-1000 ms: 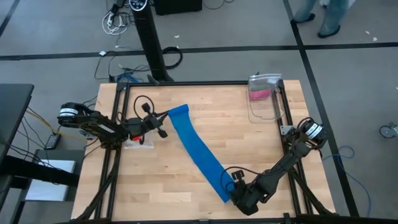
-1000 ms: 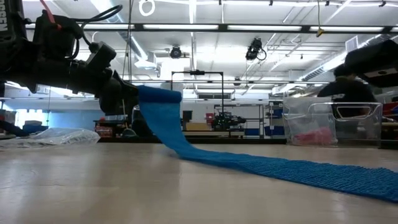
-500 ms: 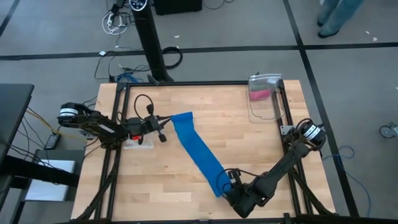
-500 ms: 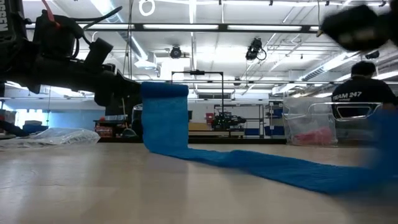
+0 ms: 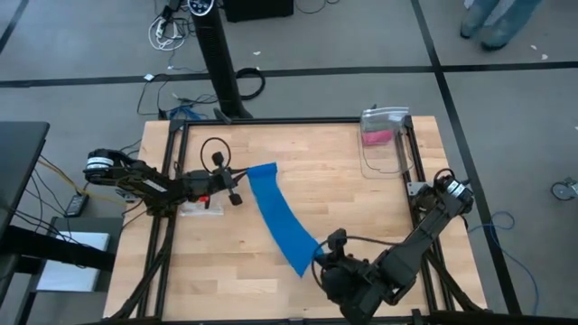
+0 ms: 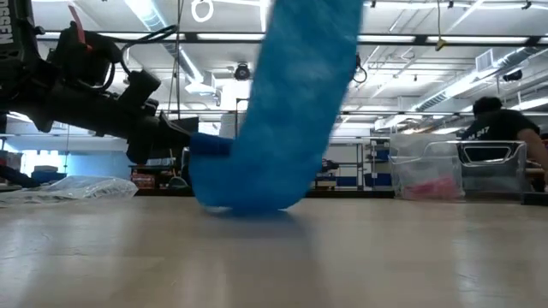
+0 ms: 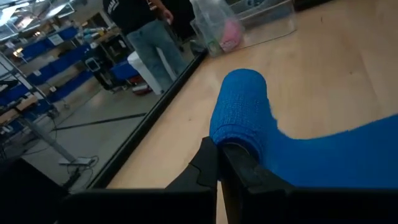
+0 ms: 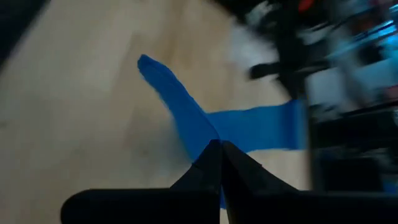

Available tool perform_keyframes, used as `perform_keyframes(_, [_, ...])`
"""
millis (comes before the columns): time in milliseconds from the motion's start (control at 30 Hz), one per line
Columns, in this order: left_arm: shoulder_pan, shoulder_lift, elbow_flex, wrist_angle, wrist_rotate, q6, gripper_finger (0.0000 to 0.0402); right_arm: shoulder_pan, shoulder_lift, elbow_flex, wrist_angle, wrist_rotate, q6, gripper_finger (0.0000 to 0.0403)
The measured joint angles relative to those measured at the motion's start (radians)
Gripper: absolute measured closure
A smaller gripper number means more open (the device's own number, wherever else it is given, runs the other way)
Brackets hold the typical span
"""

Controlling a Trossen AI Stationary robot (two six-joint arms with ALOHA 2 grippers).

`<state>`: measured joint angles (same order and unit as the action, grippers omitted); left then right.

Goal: Roll bandage
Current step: Roll the blue bandage

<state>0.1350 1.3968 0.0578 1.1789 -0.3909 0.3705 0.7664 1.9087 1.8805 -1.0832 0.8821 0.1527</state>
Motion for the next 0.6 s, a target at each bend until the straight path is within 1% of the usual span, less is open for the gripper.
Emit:
perform_keyframes(167, [-0.032, 0.000, 0.000, -0.005, 0.003, 0.003, 0.0395, -0.048, 0.000, 0.097, 0.003, 0.169, -0.132, 0.0402])
perform_keyframes(300, [-0.057, 0.000, 0.008, -0.018, 0.003, 0.005, 0.0395, -0.091, 0.000, 0.183, 0.058, 0.274, -0.289, 0.0402])
perform_keyframes(400, [-0.078, 0.000, 0.033, -0.064, 0.003, 0.007, 0.0395, -0.122, 0.000, 0.250, 0.150, 0.347, -0.448, 0.0402])
perform_keyframes(500, [-0.100, 0.000, 0.066, -0.127, 0.003, 0.013, 0.0395, -0.152, 0.000, 0.307, 0.280, 0.419, -0.646, 0.0403])
perform_keyframes(600, [-0.113, 0.000, 0.094, -0.185, 0.004, 0.019, 0.0395, -0.182, 0.000, 0.350, 0.417, 0.451, -0.833, 0.0403])
